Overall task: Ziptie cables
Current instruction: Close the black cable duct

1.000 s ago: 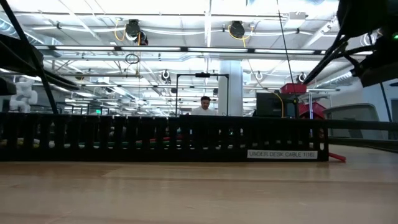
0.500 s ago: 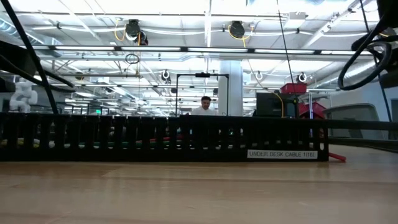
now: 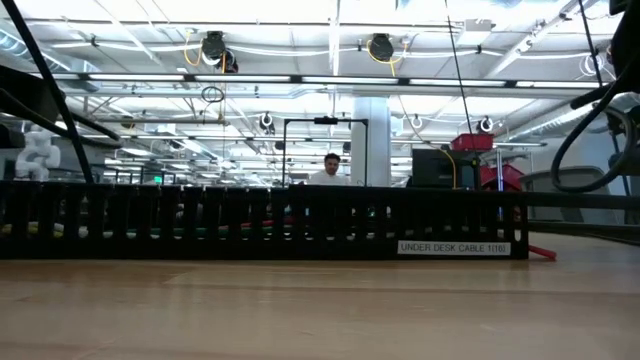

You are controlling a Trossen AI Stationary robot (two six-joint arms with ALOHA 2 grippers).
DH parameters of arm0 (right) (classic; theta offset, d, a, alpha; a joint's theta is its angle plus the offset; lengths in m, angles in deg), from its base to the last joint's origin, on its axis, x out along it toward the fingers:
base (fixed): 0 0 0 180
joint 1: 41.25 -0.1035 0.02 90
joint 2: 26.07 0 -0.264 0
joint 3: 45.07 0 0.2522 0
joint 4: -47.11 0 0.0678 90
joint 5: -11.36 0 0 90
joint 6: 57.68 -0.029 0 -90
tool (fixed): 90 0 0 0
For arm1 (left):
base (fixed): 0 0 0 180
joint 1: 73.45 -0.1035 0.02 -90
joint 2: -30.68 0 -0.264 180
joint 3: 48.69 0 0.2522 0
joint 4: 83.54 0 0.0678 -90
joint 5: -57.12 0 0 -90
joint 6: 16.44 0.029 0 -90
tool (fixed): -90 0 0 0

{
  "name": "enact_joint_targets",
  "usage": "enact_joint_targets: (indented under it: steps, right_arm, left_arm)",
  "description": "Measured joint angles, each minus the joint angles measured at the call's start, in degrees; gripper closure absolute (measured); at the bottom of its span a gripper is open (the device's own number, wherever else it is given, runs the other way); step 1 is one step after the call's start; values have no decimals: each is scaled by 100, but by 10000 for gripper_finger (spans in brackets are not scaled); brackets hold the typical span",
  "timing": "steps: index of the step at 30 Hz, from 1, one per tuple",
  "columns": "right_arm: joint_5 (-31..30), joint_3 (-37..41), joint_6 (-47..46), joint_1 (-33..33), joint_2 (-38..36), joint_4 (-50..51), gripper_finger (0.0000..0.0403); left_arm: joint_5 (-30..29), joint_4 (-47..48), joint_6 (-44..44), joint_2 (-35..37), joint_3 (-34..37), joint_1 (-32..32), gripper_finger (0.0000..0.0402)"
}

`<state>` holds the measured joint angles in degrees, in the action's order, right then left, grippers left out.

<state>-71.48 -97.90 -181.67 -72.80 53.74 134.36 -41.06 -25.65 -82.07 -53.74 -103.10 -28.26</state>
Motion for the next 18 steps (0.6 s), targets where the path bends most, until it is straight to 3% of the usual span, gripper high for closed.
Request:
enact_joint_targets:
  steps: [9,18]
  right_arm:
    - [-243,-2,-141,-48,0,-206,403]
    - [-699,2,26,-38,-70,-1132,403]
  left_arm:
    - [-95,-6,2,0,4,-2,402]
    - [-72,53,2,0,9,7,402]
